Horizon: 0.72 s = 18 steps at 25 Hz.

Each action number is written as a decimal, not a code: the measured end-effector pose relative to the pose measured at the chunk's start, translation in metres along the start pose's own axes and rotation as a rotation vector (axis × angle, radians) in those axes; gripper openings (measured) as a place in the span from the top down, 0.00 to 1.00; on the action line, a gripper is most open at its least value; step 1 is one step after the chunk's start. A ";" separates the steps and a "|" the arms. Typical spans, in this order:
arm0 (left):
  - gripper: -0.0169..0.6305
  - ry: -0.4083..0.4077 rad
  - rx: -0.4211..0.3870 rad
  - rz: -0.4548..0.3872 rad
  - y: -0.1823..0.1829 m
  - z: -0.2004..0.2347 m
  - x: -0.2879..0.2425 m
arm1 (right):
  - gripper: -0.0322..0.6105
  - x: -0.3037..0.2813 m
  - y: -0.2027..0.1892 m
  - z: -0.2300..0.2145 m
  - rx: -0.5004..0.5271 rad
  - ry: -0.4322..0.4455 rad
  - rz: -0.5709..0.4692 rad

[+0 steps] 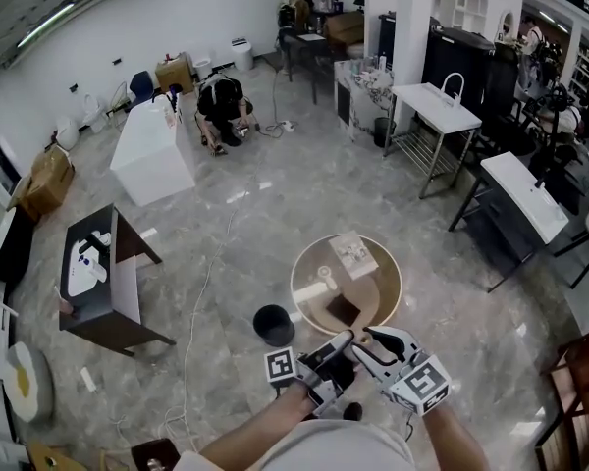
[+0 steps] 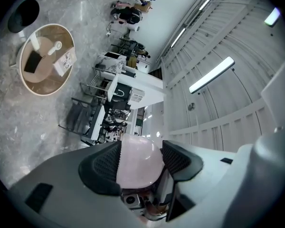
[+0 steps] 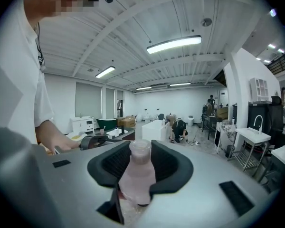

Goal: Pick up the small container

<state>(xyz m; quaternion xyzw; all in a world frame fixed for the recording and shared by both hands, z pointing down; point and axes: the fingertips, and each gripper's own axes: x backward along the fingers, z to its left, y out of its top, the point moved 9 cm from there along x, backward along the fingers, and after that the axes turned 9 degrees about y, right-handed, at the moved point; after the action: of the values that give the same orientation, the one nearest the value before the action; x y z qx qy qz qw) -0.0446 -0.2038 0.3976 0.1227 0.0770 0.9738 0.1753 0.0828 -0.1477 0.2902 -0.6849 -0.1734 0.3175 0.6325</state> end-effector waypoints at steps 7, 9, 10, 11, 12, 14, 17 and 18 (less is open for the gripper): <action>0.55 -0.030 0.019 -0.053 -0.008 0.002 -0.011 | 0.72 0.007 0.002 -0.012 0.022 0.039 -0.003; 0.55 -0.032 0.009 -0.058 -0.007 0.001 -0.011 | 0.72 0.006 0.002 -0.012 0.028 0.043 -0.010; 0.55 -0.032 0.005 -0.061 -0.006 0.000 -0.010 | 0.72 0.006 0.002 -0.012 0.030 0.045 -0.011; 0.55 -0.031 0.002 -0.064 -0.006 0.000 -0.011 | 0.72 0.005 0.002 -0.013 0.031 0.047 -0.012; 0.55 -0.029 -0.002 -0.067 -0.005 0.000 -0.011 | 0.72 0.005 0.002 -0.014 0.031 0.049 -0.012; 0.55 -0.028 -0.008 -0.071 -0.005 0.000 -0.012 | 0.72 0.005 0.001 -0.015 0.031 0.053 -0.014; 0.55 -0.028 -0.008 -0.078 -0.006 -0.002 -0.011 | 0.72 0.005 0.002 -0.015 0.031 0.061 -0.019; 0.55 -0.027 -0.006 -0.080 -0.007 -0.001 -0.010 | 0.72 0.005 0.002 -0.015 0.031 0.063 -0.021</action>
<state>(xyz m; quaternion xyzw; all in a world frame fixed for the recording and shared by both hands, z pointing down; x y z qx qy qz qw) -0.0333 -0.2012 0.3927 0.1324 0.0766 0.9644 0.2157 0.0960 -0.1557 0.2868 -0.6828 -0.1554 0.2917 0.6516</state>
